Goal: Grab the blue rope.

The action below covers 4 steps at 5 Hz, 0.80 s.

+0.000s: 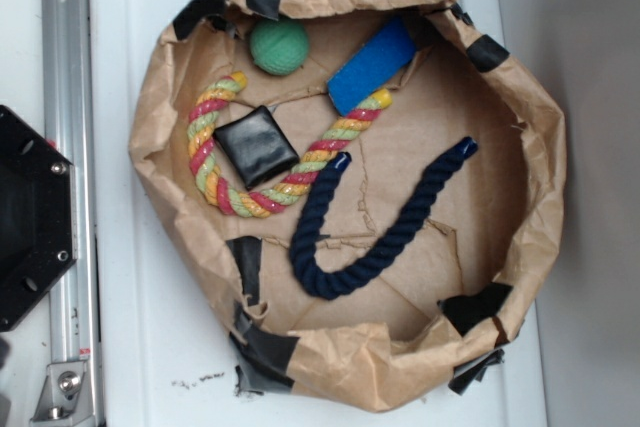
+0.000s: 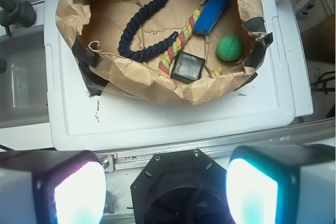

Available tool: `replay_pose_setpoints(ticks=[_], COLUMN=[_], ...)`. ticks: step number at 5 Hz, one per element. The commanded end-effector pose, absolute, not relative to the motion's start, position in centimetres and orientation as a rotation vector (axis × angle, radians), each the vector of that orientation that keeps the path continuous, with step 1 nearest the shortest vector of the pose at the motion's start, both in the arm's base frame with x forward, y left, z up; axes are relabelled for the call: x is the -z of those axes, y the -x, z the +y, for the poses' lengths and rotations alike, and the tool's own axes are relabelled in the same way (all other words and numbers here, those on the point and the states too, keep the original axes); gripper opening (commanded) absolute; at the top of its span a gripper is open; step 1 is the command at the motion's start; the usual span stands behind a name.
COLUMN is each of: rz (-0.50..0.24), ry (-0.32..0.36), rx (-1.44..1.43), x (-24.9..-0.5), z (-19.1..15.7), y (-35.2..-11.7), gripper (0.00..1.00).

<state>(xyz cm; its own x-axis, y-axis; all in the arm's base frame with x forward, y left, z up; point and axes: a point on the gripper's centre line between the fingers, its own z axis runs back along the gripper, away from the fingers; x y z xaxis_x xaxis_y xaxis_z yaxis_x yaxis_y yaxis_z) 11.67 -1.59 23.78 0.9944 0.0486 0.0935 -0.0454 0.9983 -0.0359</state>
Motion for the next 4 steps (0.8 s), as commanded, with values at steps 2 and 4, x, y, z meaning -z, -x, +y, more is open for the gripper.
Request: replay_pose_setpoints(ticks=[2,4], rz=[-0.036,-0.036], ry=[-0.025,-0.025], rx=[-0.094,-0.094], x=[-21.4,-21.4], z=[-1.5,-1.5], y=[-15.2,-15.2], gripper=[1.00,1.00])
